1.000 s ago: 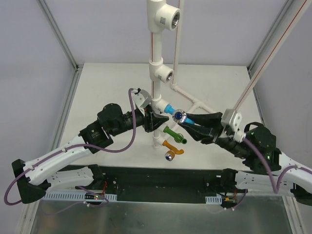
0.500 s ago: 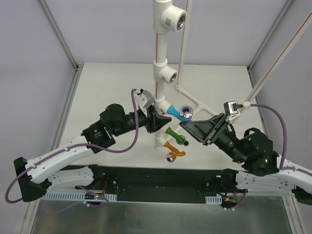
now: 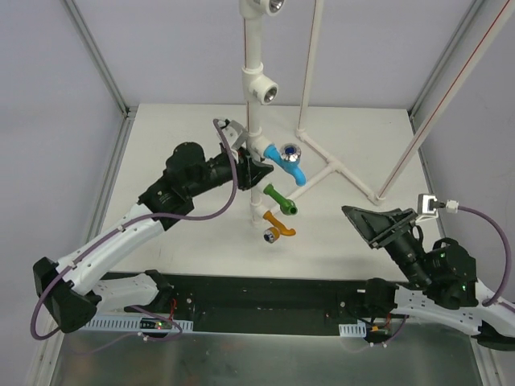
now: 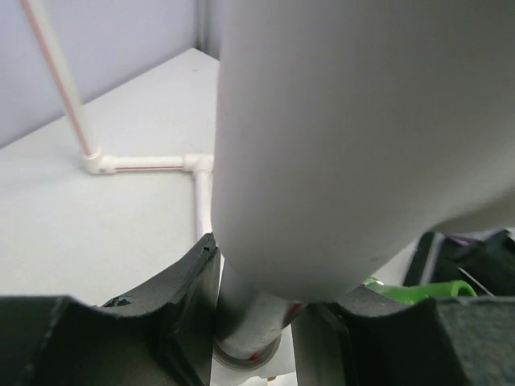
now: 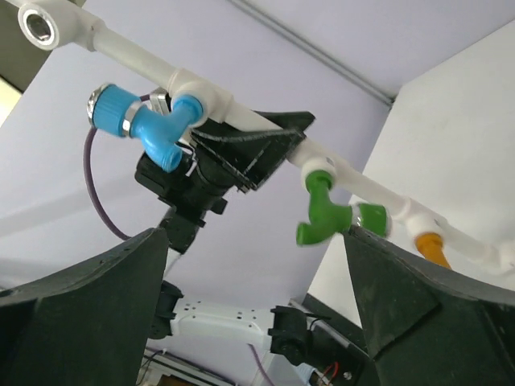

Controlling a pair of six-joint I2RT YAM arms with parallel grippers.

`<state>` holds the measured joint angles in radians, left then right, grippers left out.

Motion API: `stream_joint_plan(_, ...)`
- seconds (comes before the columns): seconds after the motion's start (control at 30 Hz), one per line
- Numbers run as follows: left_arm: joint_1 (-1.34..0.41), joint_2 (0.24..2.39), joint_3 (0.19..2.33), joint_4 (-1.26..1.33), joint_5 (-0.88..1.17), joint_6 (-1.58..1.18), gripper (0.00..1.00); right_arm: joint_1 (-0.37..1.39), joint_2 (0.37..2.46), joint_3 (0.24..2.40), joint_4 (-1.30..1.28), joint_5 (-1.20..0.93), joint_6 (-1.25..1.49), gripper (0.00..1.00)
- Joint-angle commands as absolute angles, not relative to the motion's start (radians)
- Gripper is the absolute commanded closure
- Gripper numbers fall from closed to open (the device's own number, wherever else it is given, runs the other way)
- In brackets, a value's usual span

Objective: Install the water faucets
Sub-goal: Reset both arms

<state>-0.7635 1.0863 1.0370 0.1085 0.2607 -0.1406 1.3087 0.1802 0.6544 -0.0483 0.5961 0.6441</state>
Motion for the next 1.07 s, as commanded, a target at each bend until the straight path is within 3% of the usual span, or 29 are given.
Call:
stream_joint_plan(0.0,-0.704,1.215,1.130,-0.067,0.143,-0.082,0.91,1.308,0.060,0.608,-0.182,0.698,0.572,0.01)
stream_joint_plan(0.03,-0.703,1.232,1.153,-0.089,0.127,-0.068,0.72,1.308,0.039,0.597,-0.211,0.701,0.580,0.01)
stream_joint_plan(0.07,-0.704,1.239,1.178,-0.112,0.123,-0.063,0.45,1.308,0.022,0.588,-0.239,0.698,0.583,0.01)
stream_joint_plan(0.1,-0.704,1.236,1.189,-0.133,0.123,-0.074,0.32,1.308,0.015,0.580,-0.264,0.698,0.587,0.01)
stream_joint_plan(0.13,-0.704,1.215,1.181,-0.138,0.118,-0.092,0.01,1.307,0.014,0.577,-0.294,0.699,0.586,0.01)
stream_joint_plan(0.5,-0.706,0.648,0.830,-0.176,0.077,-0.290,0.01,1.308,-0.009,0.522,-0.374,0.797,0.494,0.01)
stream_joint_plan(0.67,-0.706,0.399,0.698,-0.256,-0.035,-0.342,0.01,1.308,0.055,0.540,-0.515,0.936,0.630,0.01)
stream_joint_plan(0.8,-0.706,0.324,0.629,-0.291,-0.044,-0.371,0.01,1.308,0.086,0.558,-0.661,0.969,0.759,0.01)
stream_joint_plan(1.03,-0.706,0.370,0.621,-0.360,-0.101,-0.413,0.01,1.308,0.038,0.543,-0.741,0.973,0.838,0.01)
